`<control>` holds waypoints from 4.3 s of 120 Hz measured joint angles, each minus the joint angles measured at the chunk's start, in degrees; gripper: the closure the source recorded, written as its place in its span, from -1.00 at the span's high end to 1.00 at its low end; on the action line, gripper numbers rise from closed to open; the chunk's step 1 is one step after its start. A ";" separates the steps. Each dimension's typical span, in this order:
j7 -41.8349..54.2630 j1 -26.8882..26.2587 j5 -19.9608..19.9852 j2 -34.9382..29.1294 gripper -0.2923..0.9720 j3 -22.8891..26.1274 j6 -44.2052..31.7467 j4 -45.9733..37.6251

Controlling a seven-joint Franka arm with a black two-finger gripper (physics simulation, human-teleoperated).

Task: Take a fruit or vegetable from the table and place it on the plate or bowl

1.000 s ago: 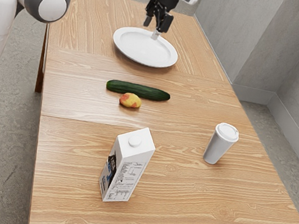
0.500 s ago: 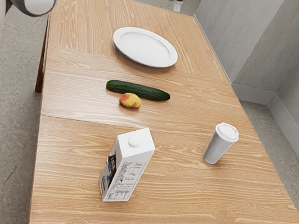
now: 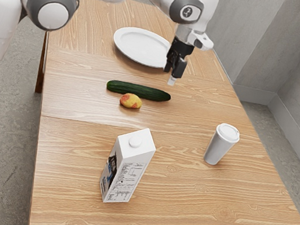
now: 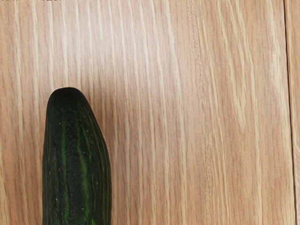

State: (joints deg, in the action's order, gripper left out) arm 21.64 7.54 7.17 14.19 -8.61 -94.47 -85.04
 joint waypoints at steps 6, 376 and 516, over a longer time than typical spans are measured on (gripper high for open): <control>-0.04 -0.38 -0.58 -0.26 0.54 0.00 -1.07 -1.60; -0.16 -2.48 -3.86 -9.98 0.51 -12.40 -20.95 -26.61; 0.40 -4.26 -2.66 -10.76 -0.19 -14.51 -14.81 -8.32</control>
State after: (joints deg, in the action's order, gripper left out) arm 22.03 3.28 4.51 3.43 -23.12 -109.28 -93.36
